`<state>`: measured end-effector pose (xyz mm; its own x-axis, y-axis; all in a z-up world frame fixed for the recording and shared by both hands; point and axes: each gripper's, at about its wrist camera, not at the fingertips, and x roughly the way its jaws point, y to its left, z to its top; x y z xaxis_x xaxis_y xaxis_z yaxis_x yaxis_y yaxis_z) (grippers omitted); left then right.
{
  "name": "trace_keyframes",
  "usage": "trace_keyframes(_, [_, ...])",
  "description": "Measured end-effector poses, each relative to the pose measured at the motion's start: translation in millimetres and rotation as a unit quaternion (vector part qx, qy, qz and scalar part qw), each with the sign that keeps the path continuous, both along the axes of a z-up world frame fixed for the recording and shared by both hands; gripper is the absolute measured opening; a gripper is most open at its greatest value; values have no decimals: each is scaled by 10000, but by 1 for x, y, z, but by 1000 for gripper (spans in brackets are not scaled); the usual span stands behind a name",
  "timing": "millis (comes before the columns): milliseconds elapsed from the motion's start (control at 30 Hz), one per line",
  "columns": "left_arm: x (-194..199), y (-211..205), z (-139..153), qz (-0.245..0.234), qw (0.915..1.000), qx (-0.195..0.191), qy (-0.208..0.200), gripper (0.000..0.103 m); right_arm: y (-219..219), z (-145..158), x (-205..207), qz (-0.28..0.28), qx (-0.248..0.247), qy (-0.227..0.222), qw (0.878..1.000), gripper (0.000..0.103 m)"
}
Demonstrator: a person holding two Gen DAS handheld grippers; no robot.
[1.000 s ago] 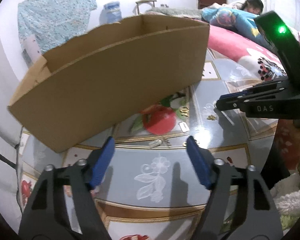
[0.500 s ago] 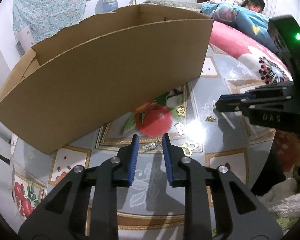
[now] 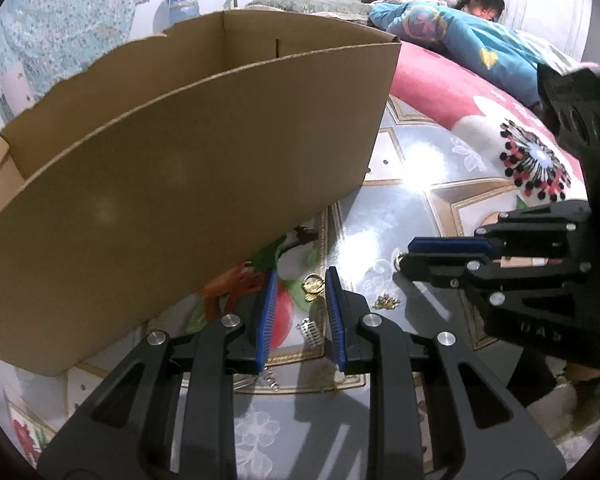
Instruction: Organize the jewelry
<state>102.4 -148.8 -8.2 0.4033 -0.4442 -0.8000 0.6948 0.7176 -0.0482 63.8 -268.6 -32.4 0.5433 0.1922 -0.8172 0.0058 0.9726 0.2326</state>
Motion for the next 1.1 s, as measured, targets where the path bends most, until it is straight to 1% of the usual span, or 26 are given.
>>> trace_keyframes(67, [0, -2, 0, -20, 10000, -18, -3, 23, 0, 0, 0, 9, 7, 2, 10000, 10])
trace_keyframes(233, [2, -6, -8, -60, 9999, 152, 51, 23, -2, -1, 1, 2, 61, 7, 10000, 10])
trace_keyframes(400, [-2, -12, -9, -178, 9993, 293, -135, 22, -2, -1, 1, -4, 76, 5, 10000, 10])
trace_keyframes(467, [-1, -14, -8, -203, 9993, 292, -115, 15, -2, -1, 0, -3, 76, 5, 10000, 10])
trace_keyframes(533, [-1, -15, -8, -262, 9991, 318, -108, 11, -2, -1, 0, -1, 68, 5, 10000, 10])
trace_keyframes(633, [-2, -16, -8, -327, 9987, 368, -137, 11, -2, -1, 1, -1, 79, 1, 10000, 10])
trace_keyframes(800, [-2, -17, -9, -314, 9988, 336, -149, 11, -3, -1, 1, -10, 105, -11, 9999, 10])
trace_keyframes(1000, [-12, -14, -2, -342, 9979, 365, -420, 11, -2, -1, 0, 0, 98, -8, 10000, 10])
trace_keyframes(1100, [-14, -11, 1, -309, 9979, 355, -441, 11, -2, -1, 0, 23, 92, -7, 10000, 10])
